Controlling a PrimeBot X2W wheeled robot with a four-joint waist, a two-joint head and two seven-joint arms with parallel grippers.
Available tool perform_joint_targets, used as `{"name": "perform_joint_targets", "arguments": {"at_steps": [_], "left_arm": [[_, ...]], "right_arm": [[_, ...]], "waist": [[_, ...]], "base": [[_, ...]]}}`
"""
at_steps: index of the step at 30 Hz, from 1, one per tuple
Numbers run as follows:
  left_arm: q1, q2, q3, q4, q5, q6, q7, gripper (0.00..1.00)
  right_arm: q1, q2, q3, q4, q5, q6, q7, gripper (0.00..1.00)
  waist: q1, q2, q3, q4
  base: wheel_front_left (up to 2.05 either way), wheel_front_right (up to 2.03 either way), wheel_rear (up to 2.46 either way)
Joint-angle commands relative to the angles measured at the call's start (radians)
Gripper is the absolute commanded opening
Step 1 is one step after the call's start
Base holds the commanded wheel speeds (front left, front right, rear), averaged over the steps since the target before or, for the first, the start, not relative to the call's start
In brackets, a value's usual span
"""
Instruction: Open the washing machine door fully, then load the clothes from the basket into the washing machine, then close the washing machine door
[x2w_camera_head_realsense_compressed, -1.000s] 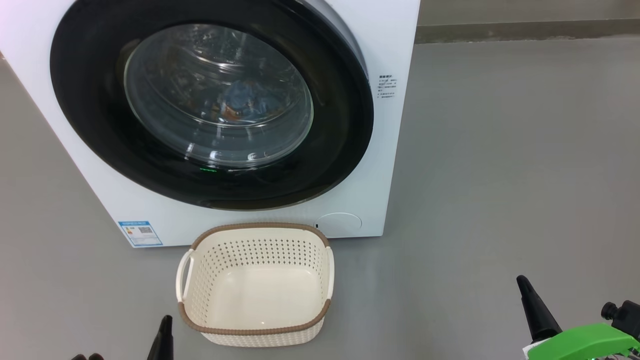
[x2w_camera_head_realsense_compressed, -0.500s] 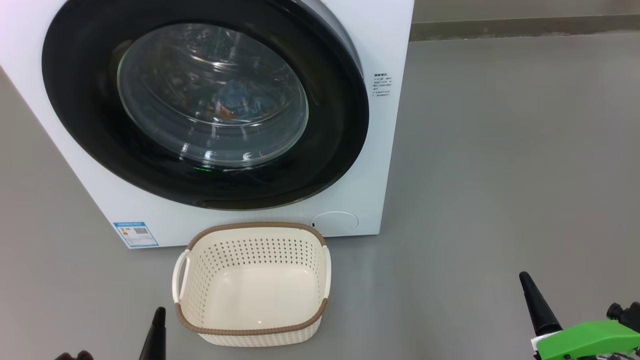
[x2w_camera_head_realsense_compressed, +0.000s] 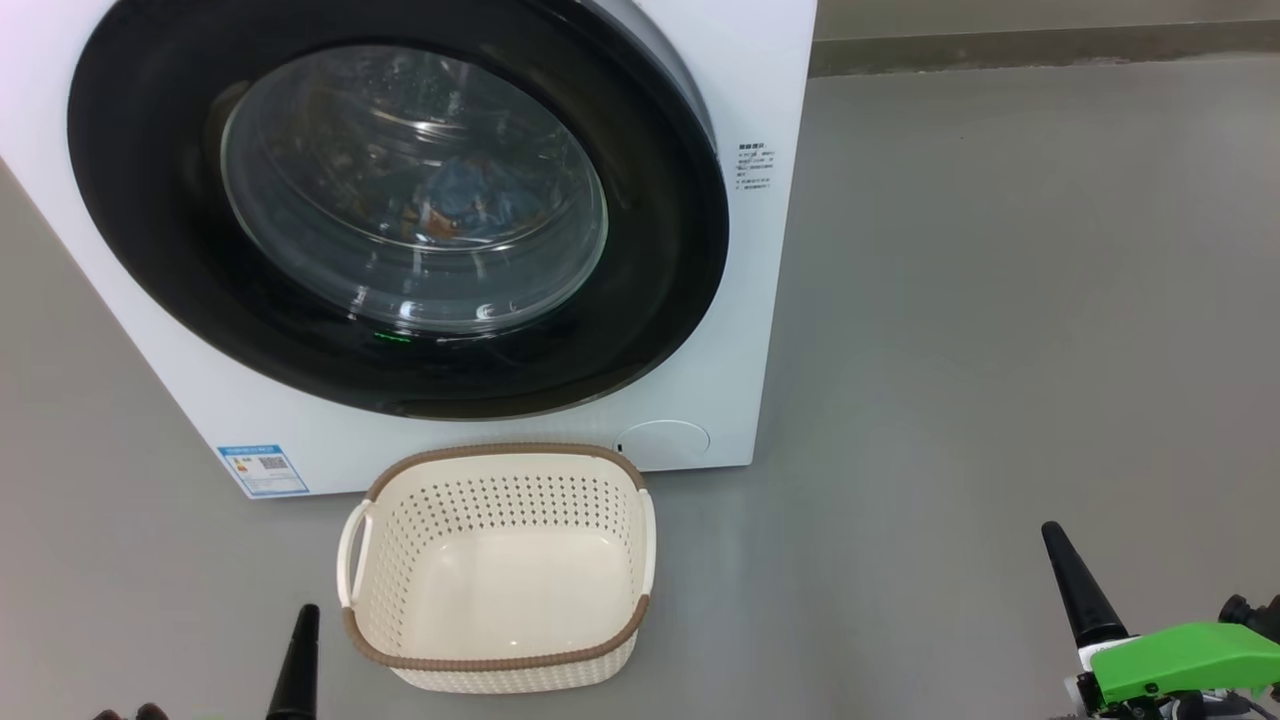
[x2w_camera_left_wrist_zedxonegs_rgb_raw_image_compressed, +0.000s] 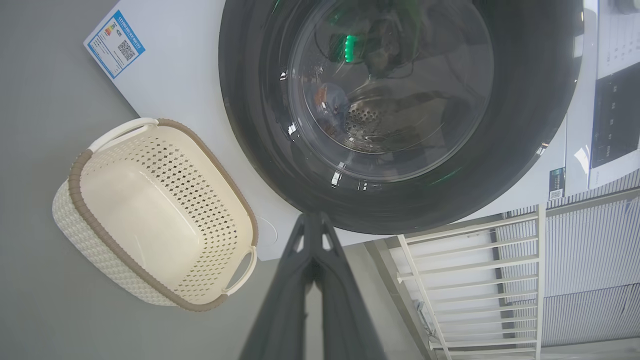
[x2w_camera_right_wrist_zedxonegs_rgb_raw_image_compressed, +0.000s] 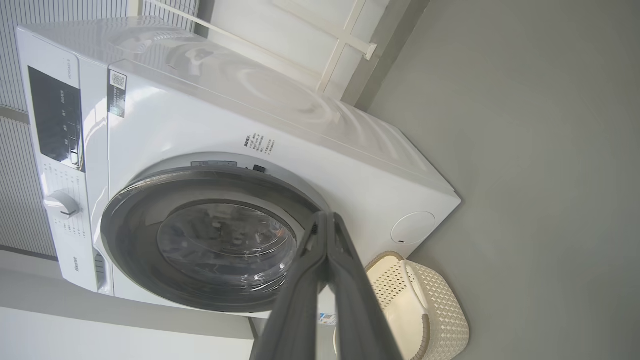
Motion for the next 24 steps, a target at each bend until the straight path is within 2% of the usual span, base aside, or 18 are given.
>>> {"name": "perform_joint_targets", "arguments": {"at_steps": [1, 24], "left_arm": [[-0.049, 0.007, 0.032, -0.035, -0.018, -0.011, 0.006, 0.0], [-0.069, -0.008, 0.097, -0.058, -0.226, -0.031, 0.065, 0.0]], "right_arm": [[-0.05, -0.016, 0.008, -0.021, 0.023, 0.0, 0.006, 0.0], [-0.102, -0.02, 0.0, 0.02, 0.277, 0.0, 0.019, 0.0]], "waist": [[0.0, 0.0, 0.0, -0.001], [0.0, 0.0, 0.009, -0.019]], "base": [[0.0, 0.0, 0.0], [0.0, 0.0, 0.0]]}}
